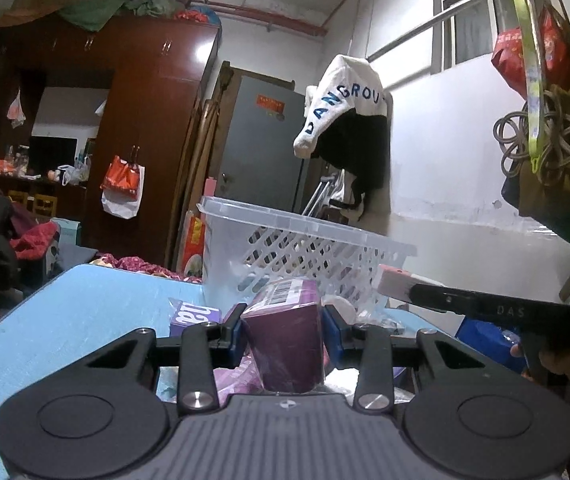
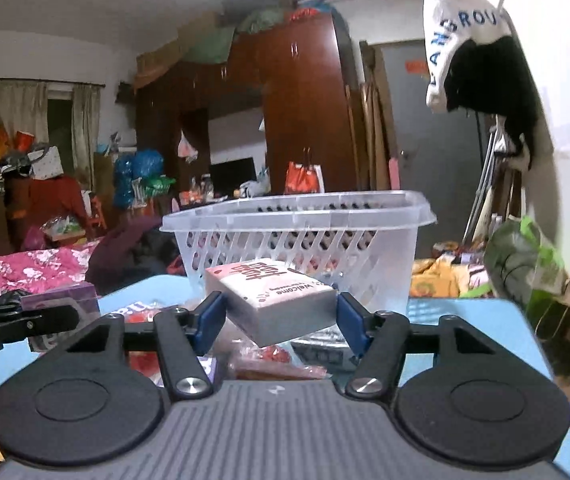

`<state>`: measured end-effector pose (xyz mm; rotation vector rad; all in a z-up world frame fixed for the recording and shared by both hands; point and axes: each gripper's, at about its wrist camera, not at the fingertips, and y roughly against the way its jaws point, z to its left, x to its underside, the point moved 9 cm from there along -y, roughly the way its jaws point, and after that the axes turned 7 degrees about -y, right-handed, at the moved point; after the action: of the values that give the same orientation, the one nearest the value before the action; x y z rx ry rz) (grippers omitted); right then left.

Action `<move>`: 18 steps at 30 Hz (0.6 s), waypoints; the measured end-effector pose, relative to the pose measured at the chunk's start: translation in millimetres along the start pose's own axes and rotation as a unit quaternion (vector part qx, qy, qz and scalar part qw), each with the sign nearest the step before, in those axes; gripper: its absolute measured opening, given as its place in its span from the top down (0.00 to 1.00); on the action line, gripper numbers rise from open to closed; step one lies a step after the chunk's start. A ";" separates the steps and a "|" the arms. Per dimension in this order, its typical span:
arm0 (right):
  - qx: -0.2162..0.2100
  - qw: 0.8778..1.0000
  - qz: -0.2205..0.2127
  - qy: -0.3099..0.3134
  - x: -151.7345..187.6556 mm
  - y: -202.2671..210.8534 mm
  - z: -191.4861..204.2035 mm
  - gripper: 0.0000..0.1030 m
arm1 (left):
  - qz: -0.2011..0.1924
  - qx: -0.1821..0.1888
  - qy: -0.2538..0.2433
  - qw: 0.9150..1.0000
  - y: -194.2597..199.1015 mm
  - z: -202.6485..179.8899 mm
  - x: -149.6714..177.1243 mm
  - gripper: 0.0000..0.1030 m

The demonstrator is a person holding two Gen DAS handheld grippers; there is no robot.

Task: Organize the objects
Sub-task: 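Grasp the white-and-pink box with right tool while left tool grasps a purple box, then carry both boxes over the white basket and open both tools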

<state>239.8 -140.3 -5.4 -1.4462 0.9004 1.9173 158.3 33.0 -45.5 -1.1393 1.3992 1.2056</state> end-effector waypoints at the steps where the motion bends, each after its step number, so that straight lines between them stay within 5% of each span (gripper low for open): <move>1: 0.002 1.000 -0.002 0.003 -1.5 -0.9 1.3 0.38 | -0.001 0.000 0.001 1.000 0.2 0.4 -1.1 0.59; 12: -0.002 1.000 -0.018 0.009 -7.7 1.6 2.1 0.38 | 0.009 0.036 0.019 0.999 -0.4 8.3 -10.2 0.59; 18: -0.016 0.999 -0.029 0.023 -58.7 6.1 5.7 0.38 | 0.009 0.078 -0.011 0.997 -28.1 11.2 -74.1 0.59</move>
<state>246.7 -142.1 53.5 -1.5229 0.8428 1.8706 196.8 46.9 23.3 -1.0051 1.4619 1.0974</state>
